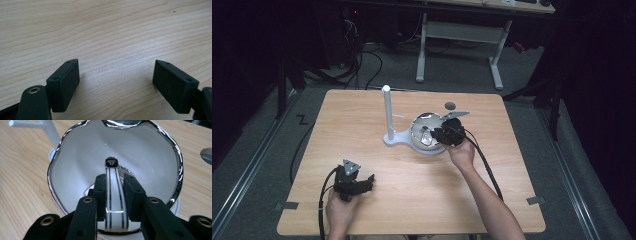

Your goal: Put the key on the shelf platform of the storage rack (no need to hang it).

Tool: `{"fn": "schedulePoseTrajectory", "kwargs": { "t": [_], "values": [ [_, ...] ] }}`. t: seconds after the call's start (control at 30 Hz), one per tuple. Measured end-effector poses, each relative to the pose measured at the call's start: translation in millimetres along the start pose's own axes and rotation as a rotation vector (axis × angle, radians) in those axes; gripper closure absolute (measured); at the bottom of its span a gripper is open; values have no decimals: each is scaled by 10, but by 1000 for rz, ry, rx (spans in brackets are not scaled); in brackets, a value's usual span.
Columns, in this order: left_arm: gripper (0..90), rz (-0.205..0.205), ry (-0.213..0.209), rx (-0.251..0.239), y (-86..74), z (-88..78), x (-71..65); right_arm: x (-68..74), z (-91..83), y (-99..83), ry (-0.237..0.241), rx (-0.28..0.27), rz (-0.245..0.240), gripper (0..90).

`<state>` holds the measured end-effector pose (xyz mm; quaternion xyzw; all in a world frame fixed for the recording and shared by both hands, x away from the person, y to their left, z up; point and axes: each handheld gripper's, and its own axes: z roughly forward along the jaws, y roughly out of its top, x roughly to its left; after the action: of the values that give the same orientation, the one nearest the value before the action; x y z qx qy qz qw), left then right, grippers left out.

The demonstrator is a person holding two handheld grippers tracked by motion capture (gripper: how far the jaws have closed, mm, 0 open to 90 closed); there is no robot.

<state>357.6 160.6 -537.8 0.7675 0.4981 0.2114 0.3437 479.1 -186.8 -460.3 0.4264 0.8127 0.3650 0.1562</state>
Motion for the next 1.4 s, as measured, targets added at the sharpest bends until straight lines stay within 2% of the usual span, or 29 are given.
{"fn": "schedulePoseTrajectory", "kwargs": {
  "t": [0.13,0.23,0.47,0.67,0.87,1.07,1.17,1.4],
  "values": [
    [219,0,0,0,0,0,0,1,33,-19,-6,22,-4,732],
    [220,0,0,0,0,0,0,-16,29,-25,-8,18,2,648],
    [220,0,0,0,0,0,0,-38,-59,-36,12,-2,18,554],
    [220,0,0,0,0,0,0,-45,-179,-37,11,-26,13,535],
    [220,0,0,0,0,0,0,-54,-283,-46,-14,-38,-5,531],
    [220,0,0,0,0,0,0,-114,-389,-104,-14,-64,18,577],
    [220,0,0,0,0,0,0,-153,-426,-155,-11,-58,36,567],
    [220,0,0,0,0,0,0,-223,-563,-190,-22,-78,45,552]
  ]
}}
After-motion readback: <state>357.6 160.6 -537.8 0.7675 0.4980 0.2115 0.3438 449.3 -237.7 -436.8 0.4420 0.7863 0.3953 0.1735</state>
